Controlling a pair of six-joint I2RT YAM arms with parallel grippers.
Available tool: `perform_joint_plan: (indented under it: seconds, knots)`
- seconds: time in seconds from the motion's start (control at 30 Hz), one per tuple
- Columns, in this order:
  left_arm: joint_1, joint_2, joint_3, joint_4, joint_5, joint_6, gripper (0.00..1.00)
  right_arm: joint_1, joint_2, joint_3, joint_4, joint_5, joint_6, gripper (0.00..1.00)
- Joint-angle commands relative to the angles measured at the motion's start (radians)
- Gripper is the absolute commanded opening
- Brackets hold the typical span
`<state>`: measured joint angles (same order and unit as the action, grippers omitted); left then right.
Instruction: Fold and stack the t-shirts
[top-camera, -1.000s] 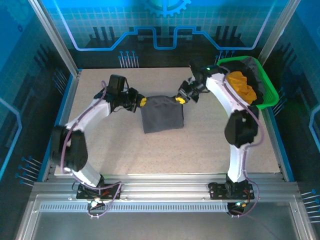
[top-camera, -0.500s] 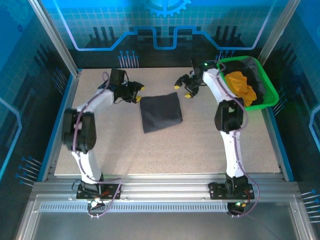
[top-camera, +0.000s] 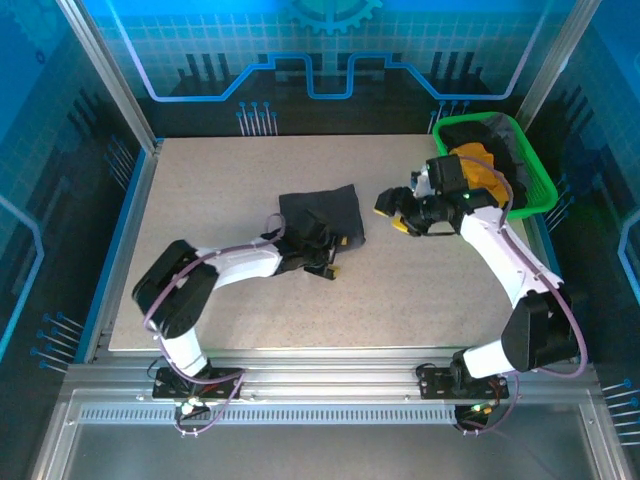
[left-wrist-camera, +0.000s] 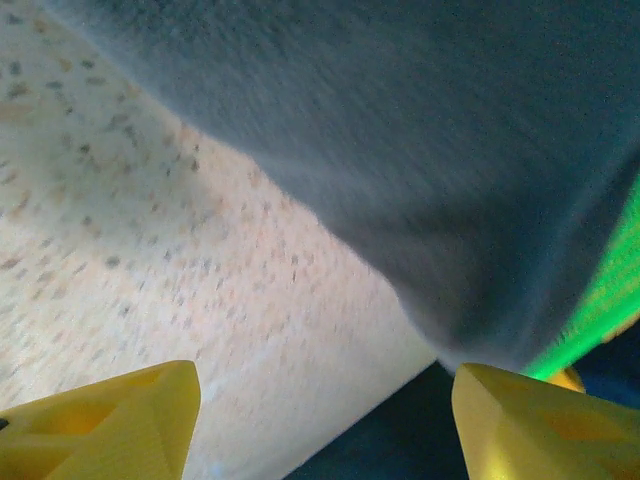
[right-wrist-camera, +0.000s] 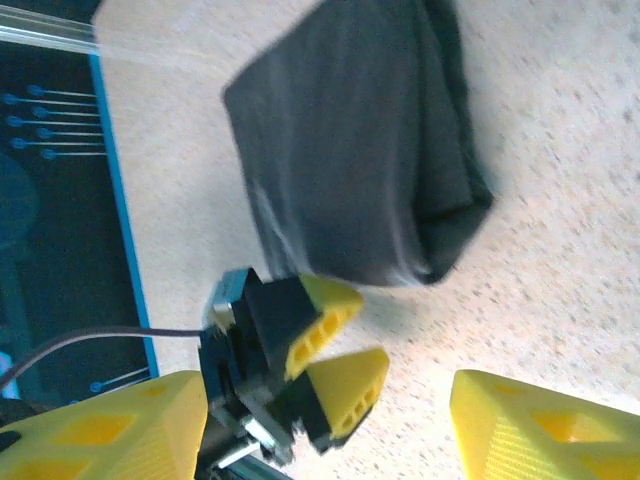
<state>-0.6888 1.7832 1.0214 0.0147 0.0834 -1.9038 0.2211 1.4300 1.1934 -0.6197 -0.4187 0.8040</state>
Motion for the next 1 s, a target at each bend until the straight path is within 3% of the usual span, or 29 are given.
perform_joint_plan:
  seconds: [0.0, 0.27, 0.47, 0.57, 0.67, 0.77, 0.97]
  knots:
    - [-0.031, 0.065, 0.084, 0.086, -0.180, -0.142, 0.69, -0.028, -0.064, -0.057, 0.025, -0.038, -0.005, 0.67]
    - [-0.084, 0.139, 0.095, 0.098, -0.270, -0.224, 0.66, -0.059, -0.134, -0.122, -0.007, -0.066, -0.023, 0.66]
    - [-0.079, 0.186, 0.110, 0.120, -0.313, -0.250, 0.52, -0.075, -0.137, -0.126, -0.006, -0.090, -0.024, 0.66]
    - [-0.083, 0.140, 0.118, 0.121, -0.303, -0.248, 0.47, -0.080, -0.132, -0.112, -0.020, -0.096, -0.030, 0.66]
    - [-0.105, 0.023, 0.143, -0.009, -0.283, -0.249, 0.53, -0.090, -0.137, -0.106, -0.029, -0.096, -0.039, 0.66]
    - [-0.121, -0.063, 0.159, -0.183, -0.279, -0.272, 0.70, -0.102, -0.133, -0.106, -0.026, -0.104, -0.037, 0.66]
    - [-0.122, 0.024, 0.154, -0.068, -0.294, -0.366, 0.71, -0.110, -0.125, -0.093, -0.004, -0.128, -0.013, 0.66]
